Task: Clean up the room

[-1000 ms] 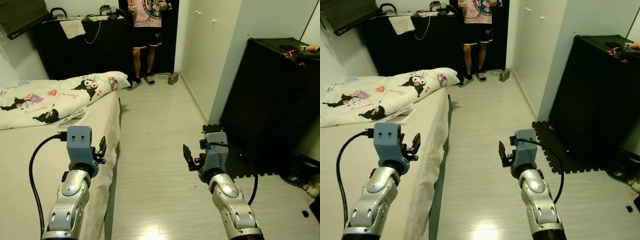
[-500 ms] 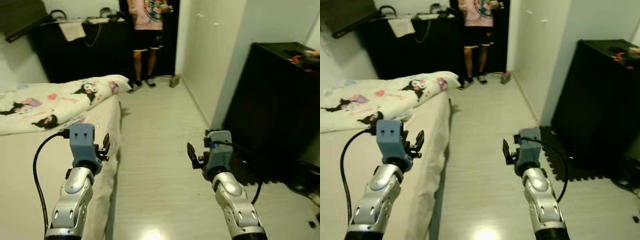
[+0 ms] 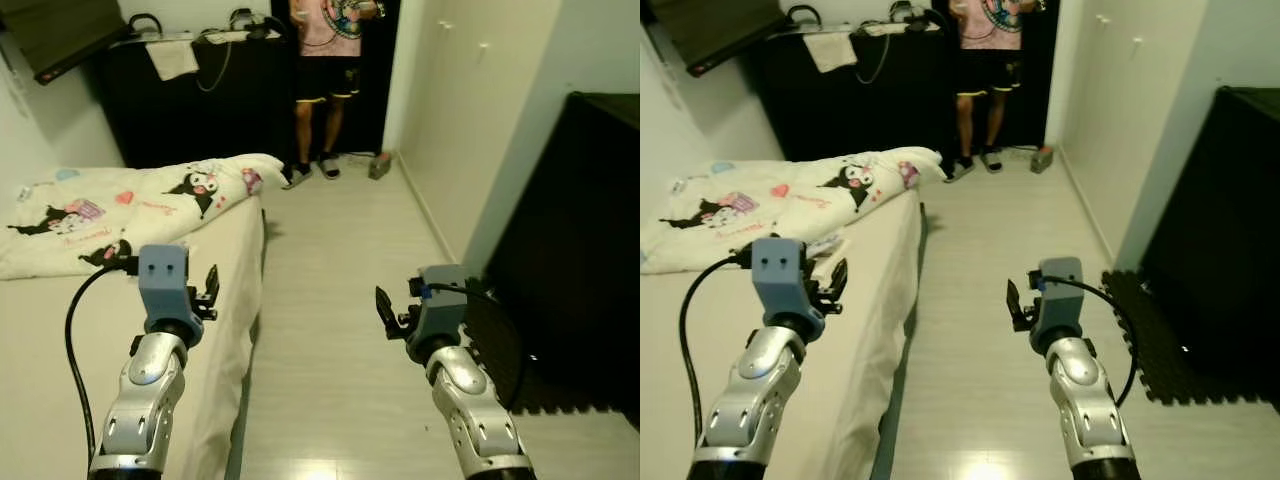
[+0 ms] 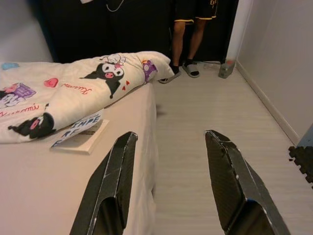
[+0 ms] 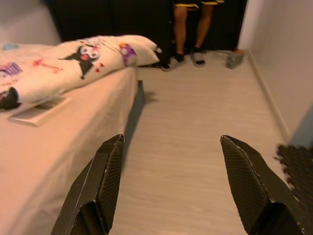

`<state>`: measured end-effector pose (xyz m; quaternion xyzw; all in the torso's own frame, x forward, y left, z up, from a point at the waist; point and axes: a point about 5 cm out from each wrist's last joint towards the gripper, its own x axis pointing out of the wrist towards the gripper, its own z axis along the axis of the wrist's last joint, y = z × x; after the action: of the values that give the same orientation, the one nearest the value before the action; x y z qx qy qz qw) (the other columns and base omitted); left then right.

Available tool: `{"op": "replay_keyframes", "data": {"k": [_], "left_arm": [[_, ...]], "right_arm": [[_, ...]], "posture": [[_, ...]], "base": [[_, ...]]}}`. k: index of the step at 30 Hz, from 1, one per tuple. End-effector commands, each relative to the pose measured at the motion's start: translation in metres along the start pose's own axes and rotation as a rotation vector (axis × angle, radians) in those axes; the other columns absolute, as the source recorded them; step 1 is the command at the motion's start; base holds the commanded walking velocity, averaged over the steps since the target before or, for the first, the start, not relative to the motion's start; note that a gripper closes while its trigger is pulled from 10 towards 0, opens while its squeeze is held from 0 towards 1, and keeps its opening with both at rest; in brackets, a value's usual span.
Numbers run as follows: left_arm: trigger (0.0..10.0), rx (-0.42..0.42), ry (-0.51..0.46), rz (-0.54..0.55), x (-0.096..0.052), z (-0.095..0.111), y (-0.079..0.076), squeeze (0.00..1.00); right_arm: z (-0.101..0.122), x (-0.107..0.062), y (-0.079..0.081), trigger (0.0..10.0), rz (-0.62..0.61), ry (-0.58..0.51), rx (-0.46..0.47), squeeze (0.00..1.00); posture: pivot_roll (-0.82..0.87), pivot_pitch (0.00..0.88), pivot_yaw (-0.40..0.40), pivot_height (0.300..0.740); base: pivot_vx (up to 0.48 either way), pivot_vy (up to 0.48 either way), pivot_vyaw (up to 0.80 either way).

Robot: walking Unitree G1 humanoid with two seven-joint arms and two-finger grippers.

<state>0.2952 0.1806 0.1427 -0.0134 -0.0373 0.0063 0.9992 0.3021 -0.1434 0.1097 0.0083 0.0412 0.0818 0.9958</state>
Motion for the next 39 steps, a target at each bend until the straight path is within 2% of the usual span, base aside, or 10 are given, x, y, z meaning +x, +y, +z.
{"op": "replay_keyframes", "data": {"k": [1, 15, 23, 39], "left_arm": [[10.0, 0.003, 0.01, 0.007, -0.0011, -0.0012, 0.0038, 0.0], [10.0, -0.003, 0.008, 0.005, 0.0013, -0.0007, 0.0021, 0.0], [10.0, 0.001, 0.01, 0.002, 0.0013, -0.001, 0.0017, 0.0], [10.0, 0.0, 0.009, 0.012, 0.0006, -0.0011, 0.0038, 0.0]], "right_arm": [[-0.0008, -0.0001, 0.004, 10.0, 0.011, 0.001, 0.007, 0.0], [0.0003, 0.0007, 0.0053, 10.0, 0.015, -0.005, 0.013, 0.0], [0.0003, 0.0009, 0.0069, 10.0, 0.025, -0.002, 0.014, 0.0], [-0.0011, 0.0023, 0.0108, 10.0, 0.052, 0.012, 0.001, 0.0]], "posture": [[-0.06, 0.027, 0.029, 0.74], [-0.07, 0.021, 0.035, 0.74], [-0.07, 0.023, 0.031, 0.74], [-0.07, 0.023, 0.02, 0.74]], "base": [[0.39, 0.0, 0.0], [0.381, 0.0, 0.0], [0.37, 0.0, -0.73], [0.349, 0.0, 0.0]]}}
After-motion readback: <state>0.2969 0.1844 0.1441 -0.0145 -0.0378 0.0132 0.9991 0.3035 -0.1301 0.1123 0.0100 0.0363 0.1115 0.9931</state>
